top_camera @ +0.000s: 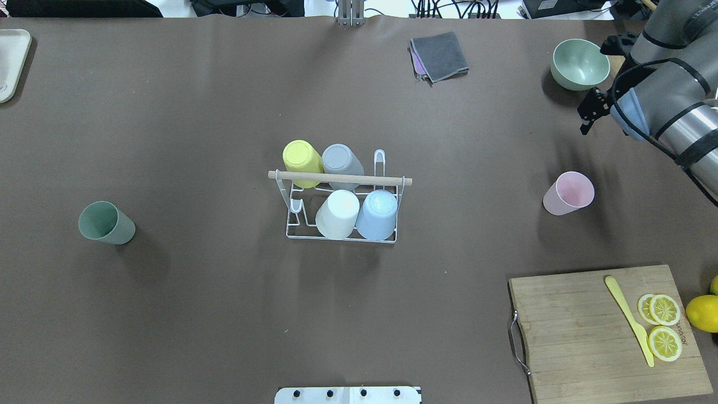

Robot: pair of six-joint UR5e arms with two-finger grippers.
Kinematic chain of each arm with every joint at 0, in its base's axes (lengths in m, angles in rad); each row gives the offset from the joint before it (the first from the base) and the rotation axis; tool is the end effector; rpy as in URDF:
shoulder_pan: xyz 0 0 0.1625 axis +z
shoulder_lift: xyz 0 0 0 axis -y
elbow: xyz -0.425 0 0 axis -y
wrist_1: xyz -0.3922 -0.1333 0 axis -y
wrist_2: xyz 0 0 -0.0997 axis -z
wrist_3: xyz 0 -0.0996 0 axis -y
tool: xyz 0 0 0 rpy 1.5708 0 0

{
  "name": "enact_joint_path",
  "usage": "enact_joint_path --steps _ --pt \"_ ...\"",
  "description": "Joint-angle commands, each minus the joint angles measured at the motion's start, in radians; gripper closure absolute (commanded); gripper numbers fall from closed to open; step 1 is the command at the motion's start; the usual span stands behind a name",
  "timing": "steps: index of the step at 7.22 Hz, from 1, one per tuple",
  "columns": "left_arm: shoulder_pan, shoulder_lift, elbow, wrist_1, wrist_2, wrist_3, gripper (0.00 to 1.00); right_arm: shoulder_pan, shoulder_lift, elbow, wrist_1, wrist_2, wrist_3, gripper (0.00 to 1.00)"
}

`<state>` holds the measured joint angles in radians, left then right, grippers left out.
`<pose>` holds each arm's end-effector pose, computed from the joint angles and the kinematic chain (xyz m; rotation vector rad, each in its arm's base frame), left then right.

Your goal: Place cup on cup holder

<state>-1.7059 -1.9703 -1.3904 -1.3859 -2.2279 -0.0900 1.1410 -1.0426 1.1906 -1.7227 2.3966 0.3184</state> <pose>-0.1594 -0.6348 0.5442 0.0479 0.6573 -0.2057 -0.2377 -0.6628 0.5397 -0.3053 -0.7677 -0.1034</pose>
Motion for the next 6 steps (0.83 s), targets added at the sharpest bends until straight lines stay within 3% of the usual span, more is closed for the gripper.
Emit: enact_joint_path --steps 1,3,4,6 --pt "0.0 -0.232 0.254 0.116 0.047 -0.002 0.02 -0.053 0.065 -0.06 -0.088 0.009 -0.001 0.0" --pt "0.009 -0.298 0.272 0.22 0.045 -0.025 0.03 -0.059 0.137 -0.135 -0.182 0.042 -0.015 0.0" --pt "0.075 -0.291 0.245 0.252 0.047 -0.063 0.03 -0.061 0.153 -0.138 -0.263 0.091 -0.062 0.0" --pt "0.26 -0.312 0.185 0.471 -0.017 -0.074 0.03 -0.07 0.171 -0.18 -0.415 0.176 -0.224 0.0"
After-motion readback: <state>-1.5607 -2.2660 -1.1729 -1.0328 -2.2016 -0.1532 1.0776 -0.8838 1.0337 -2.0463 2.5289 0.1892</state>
